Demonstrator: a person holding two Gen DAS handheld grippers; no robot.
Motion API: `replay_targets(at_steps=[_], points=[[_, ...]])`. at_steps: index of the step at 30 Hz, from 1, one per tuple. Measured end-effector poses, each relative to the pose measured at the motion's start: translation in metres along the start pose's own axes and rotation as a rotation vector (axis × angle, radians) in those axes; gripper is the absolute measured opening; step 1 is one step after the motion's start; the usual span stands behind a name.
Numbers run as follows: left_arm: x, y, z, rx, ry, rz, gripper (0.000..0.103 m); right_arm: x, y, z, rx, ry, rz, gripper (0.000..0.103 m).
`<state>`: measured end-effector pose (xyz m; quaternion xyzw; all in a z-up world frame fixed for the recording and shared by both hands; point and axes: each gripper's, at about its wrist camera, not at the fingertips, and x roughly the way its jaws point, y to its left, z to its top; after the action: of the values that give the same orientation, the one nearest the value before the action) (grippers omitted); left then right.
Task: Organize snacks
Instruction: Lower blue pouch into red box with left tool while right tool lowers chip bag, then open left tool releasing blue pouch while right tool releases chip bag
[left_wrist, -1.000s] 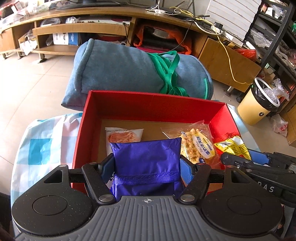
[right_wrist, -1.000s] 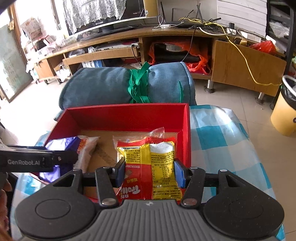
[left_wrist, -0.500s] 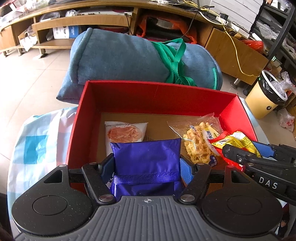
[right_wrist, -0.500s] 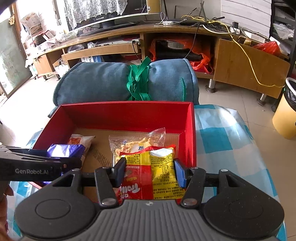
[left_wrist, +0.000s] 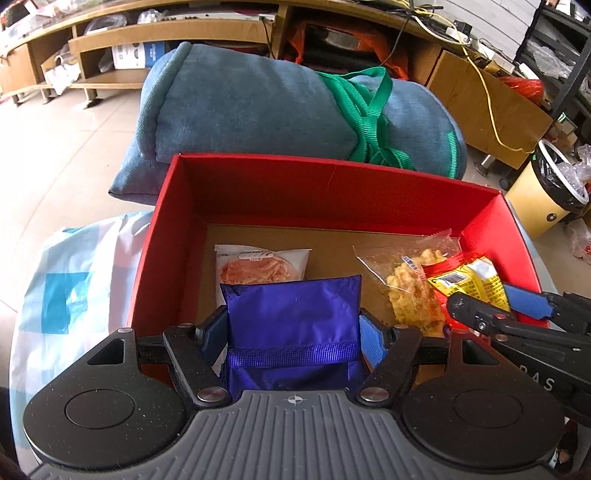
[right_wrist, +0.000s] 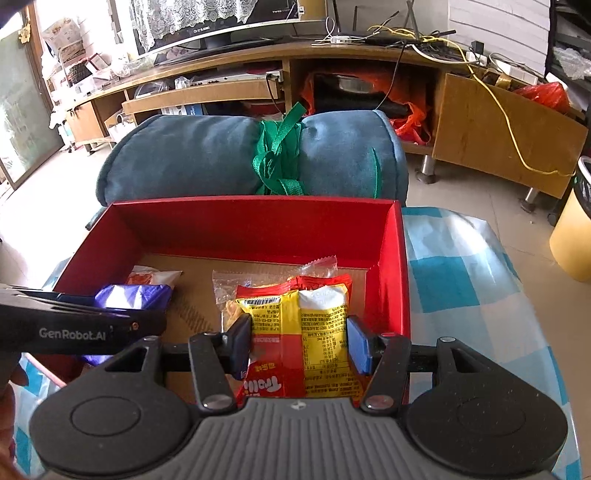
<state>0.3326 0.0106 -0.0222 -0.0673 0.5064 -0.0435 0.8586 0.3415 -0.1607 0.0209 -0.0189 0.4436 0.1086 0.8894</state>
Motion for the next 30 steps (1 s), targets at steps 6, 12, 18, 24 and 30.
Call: replay_targets(at_steps=[6, 12, 18, 24, 30], points=[[0.005, -0.001, 0.004, 0.005, 0.005, 0.007, 0.080, 0.002, 0.001, 0.002, -0.013, 0.002, -0.005, 0.049], [0.003, 0.001, 0.004, -0.002, -0.006, 0.011, 0.084, 0.003, 0.000, 0.002, -0.011, 0.002, -0.006, 0.049], [-0.006, 0.001, 0.005, -0.011, -0.023, -0.009, 0.085, -0.004, -0.002, 0.003, 0.010, -0.010, -0.010, 0.050], [-0.015, 0.004, 0.006, -0.023, -0.035, -0.028, 0.086, -0.018, -0.002, 0.007, 0.027, -0.045, -0.001, 0.055], [-0.018, 0.005, 0.005, -0.028, -0.030, -0.037, 0.086, -0.026, 0.004, 0.007, 0.019, -0.052, 0.009, 0.055]])
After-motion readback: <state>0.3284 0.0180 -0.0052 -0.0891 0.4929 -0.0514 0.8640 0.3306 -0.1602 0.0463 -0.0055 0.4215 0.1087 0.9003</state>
